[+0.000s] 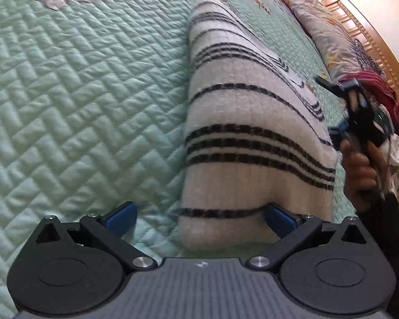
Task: Fold clothes
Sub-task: 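Grasp the folded sweater end with both grippers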
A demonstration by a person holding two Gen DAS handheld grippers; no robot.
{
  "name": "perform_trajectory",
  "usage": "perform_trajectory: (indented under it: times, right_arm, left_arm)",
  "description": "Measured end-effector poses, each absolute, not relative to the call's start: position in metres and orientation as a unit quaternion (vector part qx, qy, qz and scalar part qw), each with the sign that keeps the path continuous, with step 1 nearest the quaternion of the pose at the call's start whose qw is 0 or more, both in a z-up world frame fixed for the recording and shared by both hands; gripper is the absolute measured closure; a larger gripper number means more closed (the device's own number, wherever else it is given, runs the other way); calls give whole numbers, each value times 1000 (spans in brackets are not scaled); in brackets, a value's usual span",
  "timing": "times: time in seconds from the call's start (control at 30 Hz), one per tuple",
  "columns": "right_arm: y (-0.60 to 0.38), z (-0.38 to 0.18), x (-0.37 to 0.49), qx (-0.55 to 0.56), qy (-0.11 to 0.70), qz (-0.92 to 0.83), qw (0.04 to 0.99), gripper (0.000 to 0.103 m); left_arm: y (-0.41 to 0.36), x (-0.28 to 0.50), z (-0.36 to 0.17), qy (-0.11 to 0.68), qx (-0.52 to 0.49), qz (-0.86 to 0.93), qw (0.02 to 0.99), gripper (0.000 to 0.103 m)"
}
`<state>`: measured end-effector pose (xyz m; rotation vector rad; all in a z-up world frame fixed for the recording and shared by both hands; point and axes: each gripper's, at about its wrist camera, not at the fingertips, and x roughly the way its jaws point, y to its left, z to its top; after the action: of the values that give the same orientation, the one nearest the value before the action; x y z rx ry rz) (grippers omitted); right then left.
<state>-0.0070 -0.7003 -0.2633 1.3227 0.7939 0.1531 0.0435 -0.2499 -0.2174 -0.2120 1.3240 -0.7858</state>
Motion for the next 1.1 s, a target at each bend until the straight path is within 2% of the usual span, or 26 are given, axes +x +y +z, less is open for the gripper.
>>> perform_trajectory:
  times: [0.17,0.3,0.37,0.47,0.53,0.6,0.63,0.67,0.7,0.8,0.87,0.93,0.97,1.0,1.1]
  right_arm:
    - [-694,-259,9,596,383,76,702,4]
    - [-689,-254,16,586,397,85,701,3]
    - [-691,-253,12,588,395,86,701,5]
    - [-703,-260,-2,591,390,95,700,22]
    - [-708,-264,-7,603,388,88,691,25]
    - [-704,-265,-1,604,393,79,689,23]
    - [-698,-262,6,598,399,82,690,16]
    - [-693,-260,13,592,405,88,691,4]
    - [-687,-257,20,585,415,94,691,1]
    - [-674,-254,37,565,441,107,689,1]
    - [-673,-253,41,560,443,112,691,3]
    - [-670,-250,44,547,440,112,703,18]
    - [-668,-246,43,540,438,107,711,42]
    - [-667,-243,42,533,435,103,718,56]
    - [-662,-233,37,513,426,88,740,62]
  left_arm:
    - [-260,59,-229,623,-157,-382,664,1]
    - [-270,58,-239,625,-191,-394,646,1]
    - [-264,57,-243,622,-214,-398,640,1]
    - [-259,60,-251,622,-247,-397,628,1]
    - [-265,62,-253,622,-256,-396,625,1]
    - [-277,61,-252,620,-253,-405,623,1]
    - [-282,58,-252,619,-249,-408,623,1]
    - [-285,55,-251,616,-246,-411,625,1]
    - [-285,53,-250,614,-245,-413,627,1]
    - [-278,49,-250,608,-264,-408,628,8]
    - [-270,47,-252,608,-270,-403,628,16]
    - [-263,45,-252,610,-267,-395,633,25]
    - [-260,44,-253,612,-267,-389,635,30]
    - [-259,45,-254,614,-270,-384,634,31]
    - [-258,45,-253,616,-266,-377,638,39]
